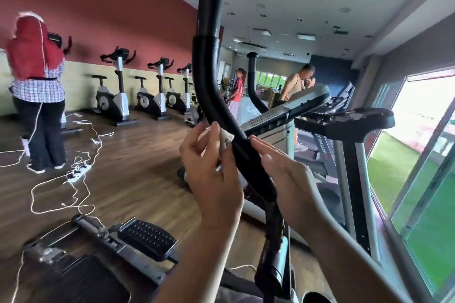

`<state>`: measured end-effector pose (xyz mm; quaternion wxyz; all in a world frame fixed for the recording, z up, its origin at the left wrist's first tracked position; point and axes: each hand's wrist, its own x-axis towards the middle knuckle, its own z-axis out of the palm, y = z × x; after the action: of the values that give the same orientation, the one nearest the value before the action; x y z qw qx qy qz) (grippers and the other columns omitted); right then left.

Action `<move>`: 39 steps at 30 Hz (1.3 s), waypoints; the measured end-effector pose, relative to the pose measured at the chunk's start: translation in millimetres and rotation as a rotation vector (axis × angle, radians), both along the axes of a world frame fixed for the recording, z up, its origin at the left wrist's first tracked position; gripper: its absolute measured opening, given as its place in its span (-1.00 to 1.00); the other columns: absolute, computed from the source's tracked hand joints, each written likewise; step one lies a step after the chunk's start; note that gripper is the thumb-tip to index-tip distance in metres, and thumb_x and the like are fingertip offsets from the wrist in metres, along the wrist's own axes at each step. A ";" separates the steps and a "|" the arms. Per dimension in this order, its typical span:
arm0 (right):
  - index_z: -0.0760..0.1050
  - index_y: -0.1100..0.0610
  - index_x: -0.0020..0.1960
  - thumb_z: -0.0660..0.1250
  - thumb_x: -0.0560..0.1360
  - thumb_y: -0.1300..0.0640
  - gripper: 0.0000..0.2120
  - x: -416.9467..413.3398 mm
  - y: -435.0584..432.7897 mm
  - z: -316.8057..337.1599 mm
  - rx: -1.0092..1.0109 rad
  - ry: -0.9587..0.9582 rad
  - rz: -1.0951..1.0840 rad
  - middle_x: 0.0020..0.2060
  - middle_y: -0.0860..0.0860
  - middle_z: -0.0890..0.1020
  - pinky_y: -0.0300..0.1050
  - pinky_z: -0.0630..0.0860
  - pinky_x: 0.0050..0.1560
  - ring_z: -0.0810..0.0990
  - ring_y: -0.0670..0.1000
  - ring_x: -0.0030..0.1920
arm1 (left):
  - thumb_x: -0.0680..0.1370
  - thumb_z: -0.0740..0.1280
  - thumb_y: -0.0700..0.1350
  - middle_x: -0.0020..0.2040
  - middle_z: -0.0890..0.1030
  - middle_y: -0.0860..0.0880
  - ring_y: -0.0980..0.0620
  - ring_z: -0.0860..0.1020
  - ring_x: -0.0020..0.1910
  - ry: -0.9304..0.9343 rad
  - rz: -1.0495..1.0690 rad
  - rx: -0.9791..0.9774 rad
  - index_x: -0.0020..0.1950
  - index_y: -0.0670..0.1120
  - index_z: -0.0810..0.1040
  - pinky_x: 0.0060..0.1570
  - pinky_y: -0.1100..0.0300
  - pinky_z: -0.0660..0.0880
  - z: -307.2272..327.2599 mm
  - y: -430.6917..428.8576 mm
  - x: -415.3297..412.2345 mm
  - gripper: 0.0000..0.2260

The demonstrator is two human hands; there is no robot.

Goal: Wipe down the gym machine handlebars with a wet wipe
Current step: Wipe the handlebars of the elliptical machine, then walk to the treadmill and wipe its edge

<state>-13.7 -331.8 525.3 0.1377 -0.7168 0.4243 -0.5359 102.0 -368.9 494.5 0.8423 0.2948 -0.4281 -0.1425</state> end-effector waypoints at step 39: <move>0.77 -0.15 -0.02 0.44 0.60 0.22 -0.73 369.3 -140.0 -96.4 0.462 -0.406 0.321 -0.08 0.05 0.80 0.02 0.66 0.01 0.68 -0.08 -0.10 | 0.51 0.35 0.07 0.12 0.73 0.00 0.05 0.55 0.16 -1.048 0.158 0.532 0.13 -0.06 0.72 0.29 0.08 0.48 -111.9 -88.2 440.9 -0.69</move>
<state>355.6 -471.8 429.0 0.4606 -0.6030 0.3804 -0.5287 543.0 -457.1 382.6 0.4239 0.5580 -0.7132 -0.0174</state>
